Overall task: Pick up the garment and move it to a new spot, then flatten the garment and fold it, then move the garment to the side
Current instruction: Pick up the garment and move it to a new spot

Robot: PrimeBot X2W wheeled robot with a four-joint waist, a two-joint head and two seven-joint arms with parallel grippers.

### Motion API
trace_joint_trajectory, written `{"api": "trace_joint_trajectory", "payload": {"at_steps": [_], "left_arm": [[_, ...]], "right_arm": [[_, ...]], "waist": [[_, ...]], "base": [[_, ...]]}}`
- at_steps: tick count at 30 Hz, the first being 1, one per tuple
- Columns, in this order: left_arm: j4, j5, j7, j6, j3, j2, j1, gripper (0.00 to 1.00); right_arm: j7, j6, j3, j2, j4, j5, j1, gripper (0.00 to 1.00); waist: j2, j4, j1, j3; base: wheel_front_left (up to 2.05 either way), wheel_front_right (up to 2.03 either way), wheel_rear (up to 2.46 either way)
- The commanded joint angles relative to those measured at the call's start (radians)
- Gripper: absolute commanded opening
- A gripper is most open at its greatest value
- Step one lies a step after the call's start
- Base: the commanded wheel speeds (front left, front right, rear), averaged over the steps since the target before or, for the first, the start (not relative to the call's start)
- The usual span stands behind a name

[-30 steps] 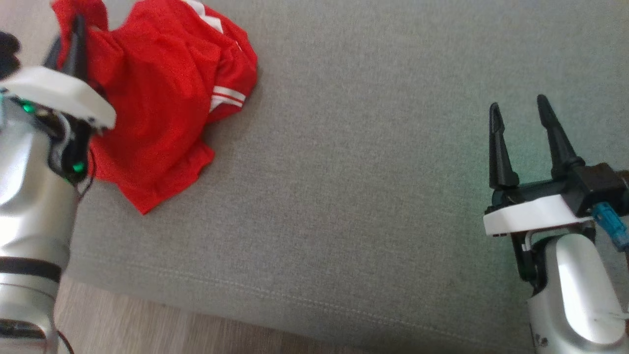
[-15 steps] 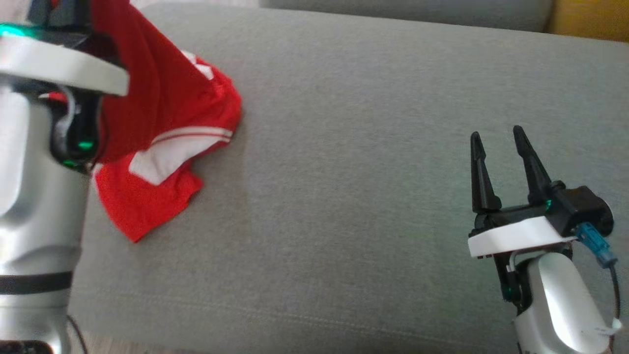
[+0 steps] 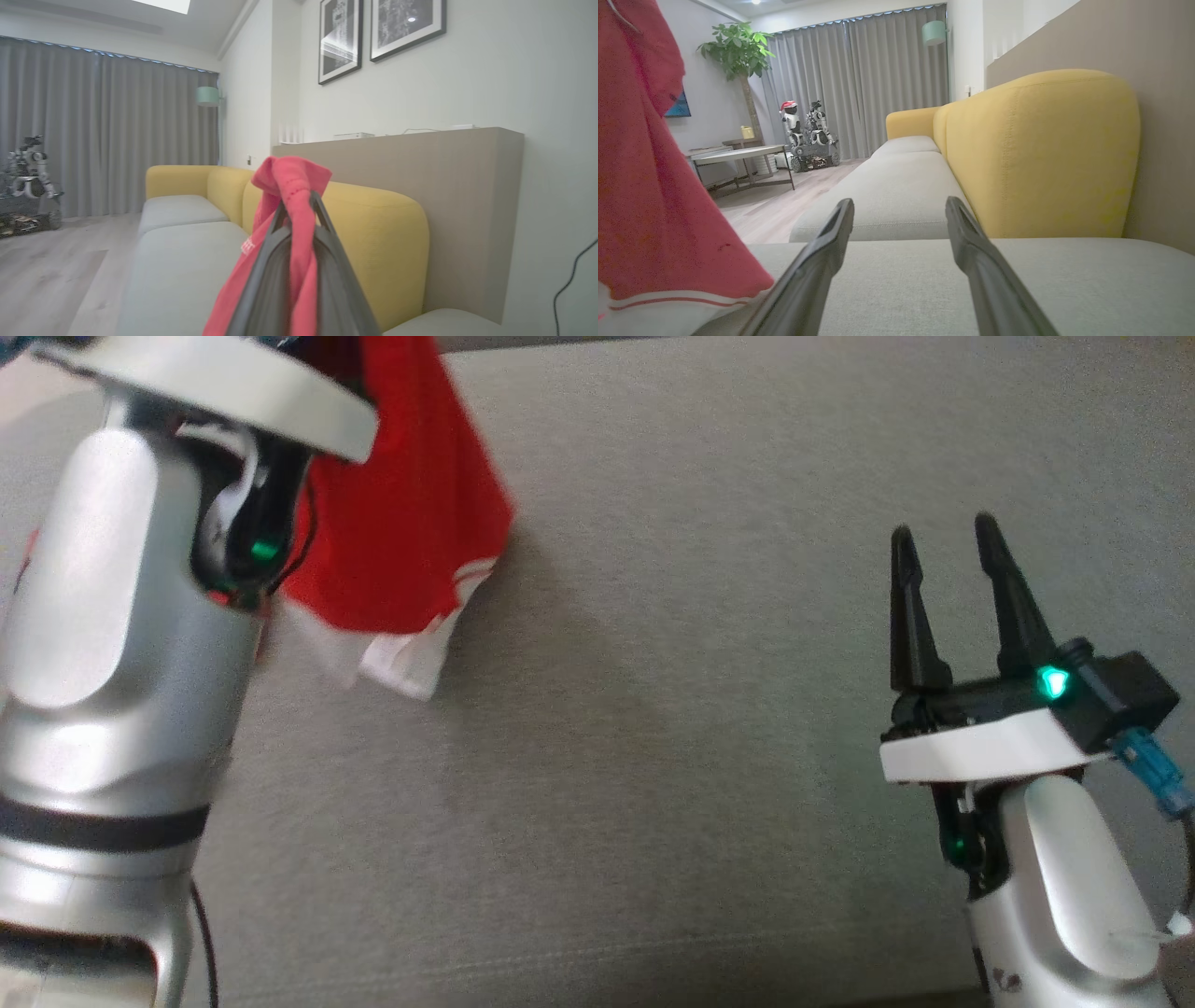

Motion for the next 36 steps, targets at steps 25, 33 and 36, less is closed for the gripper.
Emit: {"api": "trace_joint_trajectory", "payload": {"at_steps": [25, 33, 36], "left_arm": [[0.255, -0.105, -0.098, 0.002, -0.486, -0.185, -0.050, 1.00], [0.263, -0.098, -0.129, 0.060, -0.382, -0.153, -0.058, 1.00], [0.212, -0.062, -0.130, 0.077, -0.298, -0.106, 0.006, 1.00]], "right_arm": [[-0.011, 0.008, -0.065, -0.002, -0.143, 0.078, -0.058, 1.00], [-0.011, 0.008, -0.062, -0.002, -0.135, 0.023, -0.039, 1.00], [-0.011, 0.008, -0.044, -0.002, -0.123, -0.011, -0.024, 1.00]], "waist": [[0.0000, -0.282, 0.0000, 0.133], [0.0000, -0.150, 0.0000, 0.073], [0.0000, -0.087, 0.0000, 0.044]], "base": [[0.00, 0.00, 0.00], [0.00, 0.00, 0.00], [0.00, 0.00, 0.00]]}}
